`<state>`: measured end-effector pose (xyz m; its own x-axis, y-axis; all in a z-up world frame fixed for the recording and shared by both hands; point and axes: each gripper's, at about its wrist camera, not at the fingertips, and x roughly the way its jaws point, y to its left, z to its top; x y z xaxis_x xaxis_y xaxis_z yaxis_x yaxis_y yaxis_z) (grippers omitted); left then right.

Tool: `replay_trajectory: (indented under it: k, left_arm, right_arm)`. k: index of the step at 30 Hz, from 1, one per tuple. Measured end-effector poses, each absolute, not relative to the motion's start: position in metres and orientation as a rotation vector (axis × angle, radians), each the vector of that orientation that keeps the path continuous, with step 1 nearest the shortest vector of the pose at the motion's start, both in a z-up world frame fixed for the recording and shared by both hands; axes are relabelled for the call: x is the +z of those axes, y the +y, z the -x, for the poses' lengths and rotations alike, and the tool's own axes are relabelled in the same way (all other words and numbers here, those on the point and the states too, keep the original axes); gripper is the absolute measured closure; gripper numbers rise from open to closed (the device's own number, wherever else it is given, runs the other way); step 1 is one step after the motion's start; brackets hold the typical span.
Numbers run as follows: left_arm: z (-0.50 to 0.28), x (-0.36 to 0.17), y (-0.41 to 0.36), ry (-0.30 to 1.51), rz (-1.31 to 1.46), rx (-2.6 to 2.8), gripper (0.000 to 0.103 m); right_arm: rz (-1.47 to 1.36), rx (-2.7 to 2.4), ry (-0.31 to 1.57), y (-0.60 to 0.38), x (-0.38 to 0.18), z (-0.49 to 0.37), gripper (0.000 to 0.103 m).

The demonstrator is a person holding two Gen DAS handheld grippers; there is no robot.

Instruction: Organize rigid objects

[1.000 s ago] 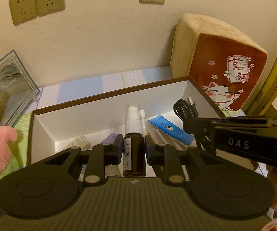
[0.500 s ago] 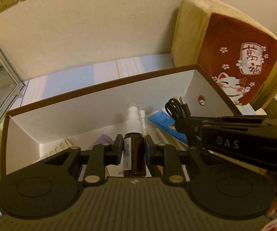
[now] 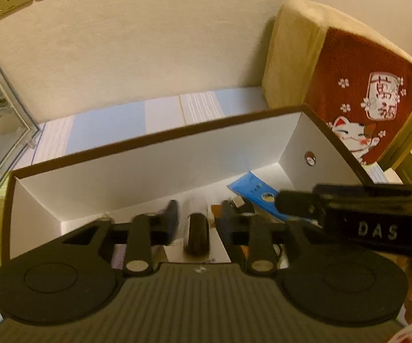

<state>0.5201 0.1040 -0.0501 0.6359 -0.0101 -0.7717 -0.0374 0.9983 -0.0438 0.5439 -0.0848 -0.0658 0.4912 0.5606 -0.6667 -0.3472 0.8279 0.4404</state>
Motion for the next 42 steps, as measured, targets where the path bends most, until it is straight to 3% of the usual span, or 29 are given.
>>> replay_trajectory:
  k: [8,14,32,36,42]
  left_arm:
    - [-0.504,-0.044,0.113,0.886,0.066,0.03,0.058]
    - [-0.486,-0.033,0.114,0.871,0.065,0.027,0.047]
    - [-0.391,0.014,0.113,0.78,0.081,0.067,0.036]
    - [-0.36,0.026,0.106,0.735,0.063,0.075,0.027]
    - [-0.318,0.035,0.099,0.729,0.057,0.054,0.027]
  right_arm:
    - [-0.207,0.573,0.912,-0.084,-0.06,-0.527,0.043]
    - [-0.161,0.594,0.886,-0.082,-0.051,-0.506,0.041]
    - [-0.139,0.551,0.8,-0.106,-0.01,-0.426,0.038]
    - [-0.125,0.537,0.788,-0.108,0.0,-0.4,0.037]
    - [-0.114,0.524,0.769,-0.113,0.01,-0.358,0.037]
